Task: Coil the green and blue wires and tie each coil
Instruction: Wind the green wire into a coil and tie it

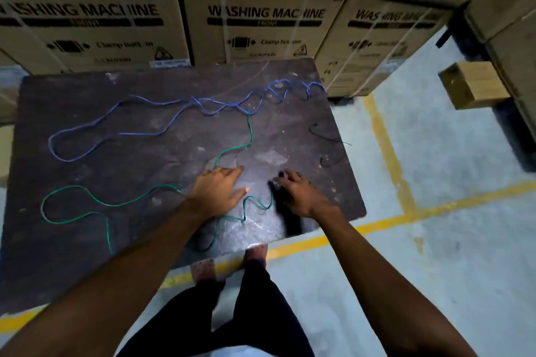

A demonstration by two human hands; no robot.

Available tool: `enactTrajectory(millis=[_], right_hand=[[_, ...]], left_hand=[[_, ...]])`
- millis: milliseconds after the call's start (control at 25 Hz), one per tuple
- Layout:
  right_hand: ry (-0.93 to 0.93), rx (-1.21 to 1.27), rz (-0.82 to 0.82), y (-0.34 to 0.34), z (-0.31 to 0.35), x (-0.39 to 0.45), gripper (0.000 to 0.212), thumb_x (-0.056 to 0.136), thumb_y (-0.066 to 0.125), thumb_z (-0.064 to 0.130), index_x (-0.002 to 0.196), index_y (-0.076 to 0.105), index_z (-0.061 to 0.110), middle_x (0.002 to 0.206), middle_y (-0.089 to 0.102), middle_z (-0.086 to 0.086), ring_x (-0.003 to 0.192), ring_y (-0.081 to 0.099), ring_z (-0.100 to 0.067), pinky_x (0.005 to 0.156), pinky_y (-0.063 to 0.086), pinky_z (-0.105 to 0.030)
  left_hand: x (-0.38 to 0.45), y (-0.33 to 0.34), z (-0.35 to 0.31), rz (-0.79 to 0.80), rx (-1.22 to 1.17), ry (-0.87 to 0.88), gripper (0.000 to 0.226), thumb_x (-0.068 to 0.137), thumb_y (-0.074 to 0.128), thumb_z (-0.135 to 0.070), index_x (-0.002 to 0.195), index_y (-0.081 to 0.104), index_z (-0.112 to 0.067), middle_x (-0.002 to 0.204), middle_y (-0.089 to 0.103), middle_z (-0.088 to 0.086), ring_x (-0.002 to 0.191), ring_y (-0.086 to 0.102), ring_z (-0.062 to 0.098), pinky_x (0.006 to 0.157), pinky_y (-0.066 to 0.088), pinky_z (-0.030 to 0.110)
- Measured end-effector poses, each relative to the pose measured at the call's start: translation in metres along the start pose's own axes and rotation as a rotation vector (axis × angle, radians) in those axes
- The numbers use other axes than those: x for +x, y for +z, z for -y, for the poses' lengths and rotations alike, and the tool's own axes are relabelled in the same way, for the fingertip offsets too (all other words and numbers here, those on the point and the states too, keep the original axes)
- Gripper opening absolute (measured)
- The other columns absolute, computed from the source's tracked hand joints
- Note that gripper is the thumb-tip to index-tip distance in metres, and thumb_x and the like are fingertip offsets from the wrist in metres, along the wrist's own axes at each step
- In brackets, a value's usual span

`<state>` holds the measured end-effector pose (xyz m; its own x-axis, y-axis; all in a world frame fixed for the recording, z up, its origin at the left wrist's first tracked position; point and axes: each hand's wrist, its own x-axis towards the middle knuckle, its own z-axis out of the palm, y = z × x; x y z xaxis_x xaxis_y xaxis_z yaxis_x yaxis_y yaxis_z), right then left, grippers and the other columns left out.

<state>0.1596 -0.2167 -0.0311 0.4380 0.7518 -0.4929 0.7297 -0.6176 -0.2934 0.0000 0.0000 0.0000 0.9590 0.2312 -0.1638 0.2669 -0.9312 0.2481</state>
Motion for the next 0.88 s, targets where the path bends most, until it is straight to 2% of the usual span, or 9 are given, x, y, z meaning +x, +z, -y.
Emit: enactTrajectory(millis=[120, 280, 400, 520, 600, 720, 800, 880], right_hand=[[0.006, -0.010, -0.055, 0.009, -0.006, 0.004, 0.052, 0.085, 0.069, 0.020, 0.135, 0.059, 0.020, 0.148, 0.049, -0.014, 0.127, 0.052, -0.041, 0.104, 0.048, -0.047], [0.034, -0.137, -0.130, 0.007, -0.003, -0.003, 0.026, 0.089, 0.062, 0.015, 0.114, 0.068, 0.019, 0.117, 0.070, -0.007, 0.108, 0.064, -0.034, 0.088, 0.047, -0.040], [0.069, -0.043, -0.240, -0.001, -0.002, -0.005, 0.031, 0.082, 0.064, 0.010, 0.109, 0.071, 0.023, 0.112, 0.075, -0.001, 0.103, 0.069, -0.029, 0.085, 0.041, -0.038], [-0.014, 0.108, -0.369, -0.014, -0.001, -0.006, 0.039, 0.078, 0.064, 0.006, 0.110, 0.074, 0.027, 0.111, 0.077, 0.001, 0.101, 0.072, -0.027, 0.088, 0.052, -0.040], [0.004, 0.260, -0.408, -0.027, 0.001, -0.006, 0.030, 0.083, 0.062, 0.007, 0.104, 0.073, 0.026, 0.099, 0.079, -0.002, 0.092, 0.073, -0.030, 0.079, 0.057, -0.040], [0.018, 0.432, -0.449, -0.049, 0.006, -0.007, 0.024, 0.086, 0.054, 0.004, 0.094, 0.057, 0.027, 0.075, 0.073, -0.002, 0.069, 0.071, -0.026, 0.068, 0.058, -0.041], [-0.032, 0.584, -0.494, -0.068, 0.012, -0.012, 0.029, 0.092, 0.051, -0.001, 0.090, 0.050, 0.027, 0.080, 0.073, -0.002, 0.061, 0.070, -0.017, 0.065, 0.060, -0.037], [-0.081, 0.723, -0.552, -0.091, 0.019, -0.018, 0.028, 0.096, 0.054, -0.002, 0.090, 0.048, 0.024, 0.085, 0.071, -0.004, 0.059, 0.070, -0.017, 0.060, 0.059, -0.030]], left_hand=[[0.001, 0.021, -0.013, -0.013, -0.031, 0.022, 0.077, 0.083, 0.028, -0.070, 0.139, 0.057, -0.027, 0.123, 0.073, 0.004, 0.113, 0.068, 0.029, 0.090, 0.054, 0.041], [0.003, 0.036, -0.024, -0.027, -0.035, 0.018, 0.069, 0.083, 0.035, -0.068, 0.128, 0.065, -0.026, 0.109, 0.077, 0.004, 0.101, 0.071, 0.031, 0.082, 0.055, 0.041], [0.008, 0.038, -0.029, -0.023, -0.049, 0.002, 0.060, 0.085, 0.046, -0.065, 0.125, 0.067, -0.026, 0.107, 0.077, 0.004, 0.099, 0.072, 0.031, 0.084, 0.057, 0.041], [0.019, 0.028, -0.036, -0.024, -0.138, -0.046, 0.059, 0.086, 0.043, -0.065, 0.129, 0.064, -0.029, 0.118, 0.075, 0.003, 0.109, 0.069, 0.030, 0.092, 0.052, 0.042], [0.031, 0.017, -0.040, -0.056, -0.232, -0.082, 0.059, 0.086, 0.043, -0.065, 0.126, 0.066, -0.030, 0.115, 0.076, 0.001, 0.110, 0.070, 0.029, 0.092, 0.053, 0.041], [0.046, -0.006, -0.047, -0.107, -0.410, -0.101, 0.047, 0.086, 0.049, -0.060, 0.113, 0.072, -0.029, 0.098, 0.079, -0.004, 0.098, 0.073, 0.024, 0.084, 0.057, 0.037], [0.055, -0.019, -0.049, -0.128, -0.508, -0.136, 0.037, 0.086, 0.056, -0.056, 0.100, 0.075, -0.028, 0.088, 0.079, -0.007, 0.086, 0.074, 0.017, 0.076, 0.056, 0.030], [0.063, -0.033, -0.053, -0.151, -0.620, -0.191, 0.023, 0.087, 0.068, -0.045, 0.089, 0.077, -0.024, 0.079, 0.077, -0.007, 0.072, 0.071, 0.009, 0.068, 0.052, 0.026]])
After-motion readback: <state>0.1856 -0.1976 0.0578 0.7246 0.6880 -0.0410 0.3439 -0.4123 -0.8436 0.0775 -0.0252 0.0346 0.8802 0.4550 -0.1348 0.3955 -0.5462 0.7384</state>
